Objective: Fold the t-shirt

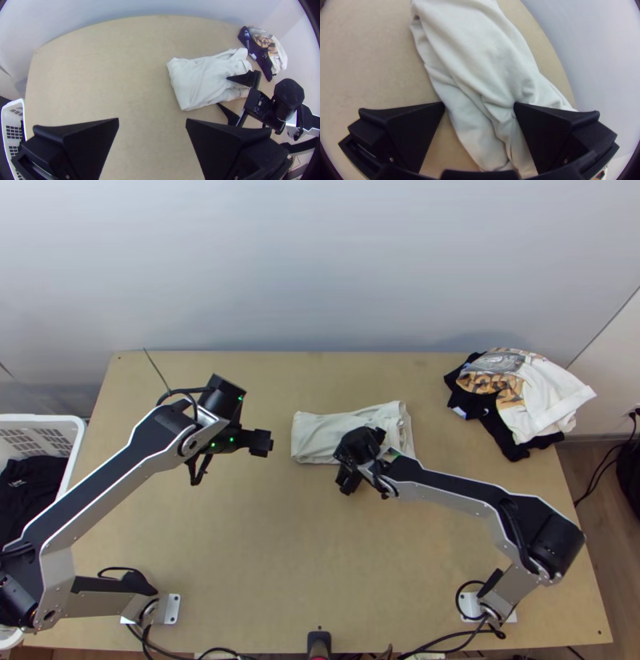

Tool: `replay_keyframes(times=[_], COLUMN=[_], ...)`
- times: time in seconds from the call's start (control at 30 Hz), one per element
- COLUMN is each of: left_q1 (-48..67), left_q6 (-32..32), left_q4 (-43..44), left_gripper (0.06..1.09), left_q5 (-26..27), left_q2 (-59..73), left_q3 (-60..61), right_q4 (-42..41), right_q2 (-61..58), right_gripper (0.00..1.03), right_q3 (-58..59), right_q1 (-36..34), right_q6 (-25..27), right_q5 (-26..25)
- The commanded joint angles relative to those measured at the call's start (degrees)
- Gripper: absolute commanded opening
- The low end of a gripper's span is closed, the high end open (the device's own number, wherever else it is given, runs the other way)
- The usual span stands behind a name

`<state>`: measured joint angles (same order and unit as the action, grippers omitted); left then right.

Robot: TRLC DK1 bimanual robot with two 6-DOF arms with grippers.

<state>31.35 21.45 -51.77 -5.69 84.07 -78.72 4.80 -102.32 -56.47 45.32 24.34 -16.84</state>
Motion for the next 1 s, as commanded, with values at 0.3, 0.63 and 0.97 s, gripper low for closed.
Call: replay_keyframes(times=[0.3, 0.63, 0.97], left_q1=[-1.2, -1.2, -1.3], left_q6=[-0.2, -0.2, 0.1], left_q4=[0.0, 0.2, 0.0], left_gripper=[1.03, 1.03, 1.03], left_q5=[0.0, 0.0, 0.4], left_q2=[0.0, 0.7, 0.6], left_q3=[-0.1, -1.0, -2.1], right_q4=[4.3, 16.6, 26.6], right_q2=[-3.3, 4.5, 10.6], right_gripper=[0.09, 0.03, 0.03], right_q3=[-4.2, -17.4, -27.9], right_q1=[0.8, -2.8, -13.5], right_q6=[-5.1, -16.8, -28.1], right_q5=[-7.5, -7.4, -7.3])
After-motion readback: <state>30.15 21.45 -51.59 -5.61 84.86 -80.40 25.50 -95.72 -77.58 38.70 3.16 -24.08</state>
